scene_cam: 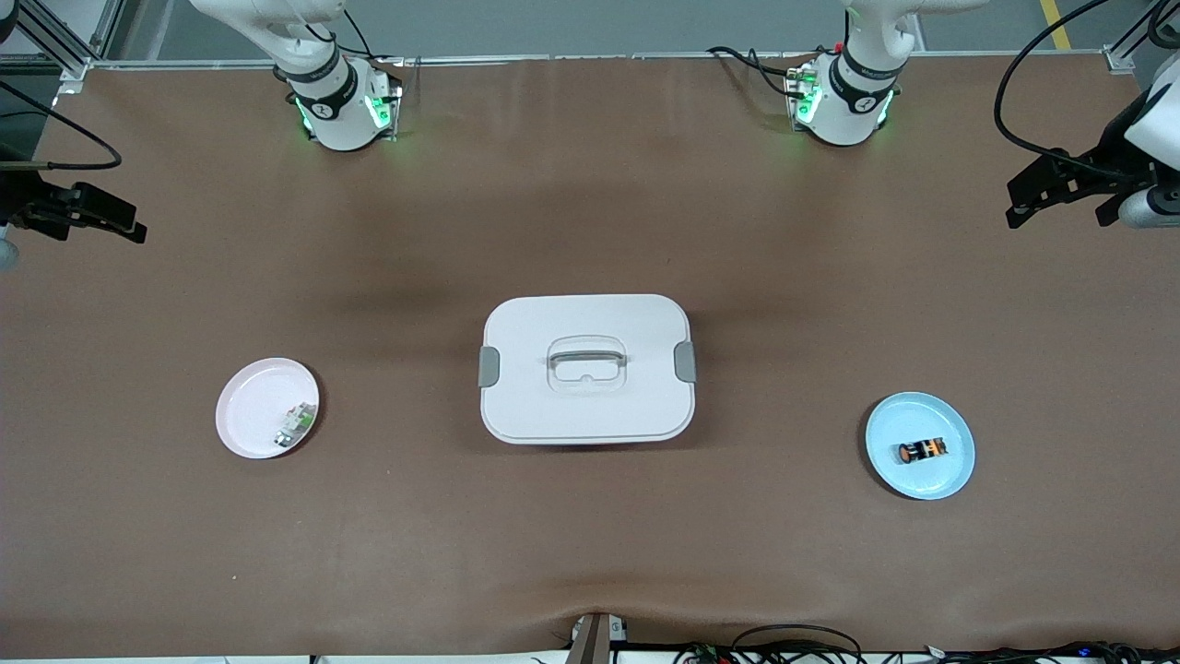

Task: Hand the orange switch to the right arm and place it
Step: 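Move the left gripper down toward the orange switch on the blue plate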

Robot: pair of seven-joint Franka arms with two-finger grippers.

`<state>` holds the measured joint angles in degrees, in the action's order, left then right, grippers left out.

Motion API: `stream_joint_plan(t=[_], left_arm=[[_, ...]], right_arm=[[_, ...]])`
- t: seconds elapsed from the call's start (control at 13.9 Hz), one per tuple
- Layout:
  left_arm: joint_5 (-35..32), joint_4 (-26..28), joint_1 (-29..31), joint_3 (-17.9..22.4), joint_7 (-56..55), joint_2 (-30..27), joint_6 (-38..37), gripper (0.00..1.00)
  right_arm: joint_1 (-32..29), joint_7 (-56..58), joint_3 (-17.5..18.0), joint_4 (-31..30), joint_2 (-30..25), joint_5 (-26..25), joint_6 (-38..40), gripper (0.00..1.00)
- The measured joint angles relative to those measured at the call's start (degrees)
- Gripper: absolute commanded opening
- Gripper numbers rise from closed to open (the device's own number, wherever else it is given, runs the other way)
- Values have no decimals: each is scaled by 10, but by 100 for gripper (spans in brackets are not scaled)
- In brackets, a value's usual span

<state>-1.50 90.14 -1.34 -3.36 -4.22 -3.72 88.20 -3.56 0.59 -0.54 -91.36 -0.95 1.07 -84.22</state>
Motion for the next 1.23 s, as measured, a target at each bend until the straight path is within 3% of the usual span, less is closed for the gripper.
stream_joint_plan(t=[0.58,0.94,1.23], left_arm=[[0,-3,6,3,0,10,0,100],[0,-8,24,6,0,60,15,100],[0,-3,39,6,-6,120,83,100]], right_arm=[[0,0,0,0,0,0,0,100],[0,0,0,0,0,0,0,100],[0,0,0,0,0,0,0,100]])
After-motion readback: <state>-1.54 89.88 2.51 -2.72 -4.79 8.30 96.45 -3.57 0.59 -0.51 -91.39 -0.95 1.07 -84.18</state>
